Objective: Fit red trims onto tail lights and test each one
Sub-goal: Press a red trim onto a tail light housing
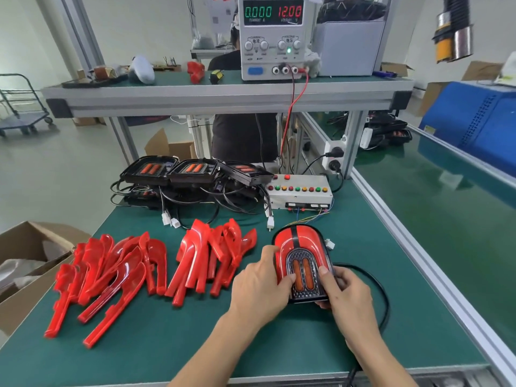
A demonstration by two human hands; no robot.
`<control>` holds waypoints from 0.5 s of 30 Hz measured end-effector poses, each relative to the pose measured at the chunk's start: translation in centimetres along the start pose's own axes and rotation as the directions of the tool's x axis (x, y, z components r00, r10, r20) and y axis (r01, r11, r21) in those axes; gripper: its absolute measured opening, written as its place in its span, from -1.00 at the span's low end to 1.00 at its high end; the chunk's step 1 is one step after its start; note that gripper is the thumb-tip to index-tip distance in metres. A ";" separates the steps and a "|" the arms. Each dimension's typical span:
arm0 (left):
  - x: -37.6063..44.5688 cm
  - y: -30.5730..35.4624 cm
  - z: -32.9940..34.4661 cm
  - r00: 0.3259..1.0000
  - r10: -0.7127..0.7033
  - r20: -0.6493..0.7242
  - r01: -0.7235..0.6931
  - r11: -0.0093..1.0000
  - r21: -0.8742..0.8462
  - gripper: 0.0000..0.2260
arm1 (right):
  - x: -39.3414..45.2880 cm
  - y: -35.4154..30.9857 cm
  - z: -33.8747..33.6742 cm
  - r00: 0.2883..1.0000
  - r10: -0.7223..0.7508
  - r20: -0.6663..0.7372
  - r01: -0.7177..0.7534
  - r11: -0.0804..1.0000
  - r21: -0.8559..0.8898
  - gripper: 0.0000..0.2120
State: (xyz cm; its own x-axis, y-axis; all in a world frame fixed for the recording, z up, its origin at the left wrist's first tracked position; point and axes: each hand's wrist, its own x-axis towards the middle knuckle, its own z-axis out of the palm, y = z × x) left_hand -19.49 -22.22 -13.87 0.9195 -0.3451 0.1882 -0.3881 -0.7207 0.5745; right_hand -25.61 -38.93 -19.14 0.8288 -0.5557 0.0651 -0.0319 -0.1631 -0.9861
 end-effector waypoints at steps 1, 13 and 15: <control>0.0 0.0 -0.1 1.000 -0.018 -0.005 0.018 0.998 -0.054 -0.51 | -0.1 -0.1 0.0 1.000 -0.002 0.002 0.002 1.000 0.004 -0.75; 0.0 -0.5 -0.7 0.917 -0.346 0.200 0.386 0.637 -0.667 -0.35 | -0.1 -1.8 -0.5 0.999 0.026 0.047 -0.030 0.996 0.088 -0.63; 0.2 -0.3 -0.8 0.891 -0.302 0.340 0.449 0.466 -0.762 -0.49 | 0.0 -2.0 -0.5 0.997 0.033 0.071 -0.039 0.996 0.085 -0.69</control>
State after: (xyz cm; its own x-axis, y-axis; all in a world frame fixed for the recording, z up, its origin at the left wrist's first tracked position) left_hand -19.16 -21.58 -13.37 0.9148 -0.2941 -0.2768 0.2798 -0.0327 0.9595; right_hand -25.80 -39.01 -17.05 0.8647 -0.5019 0.0211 -0.0171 -0.0713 -0.9973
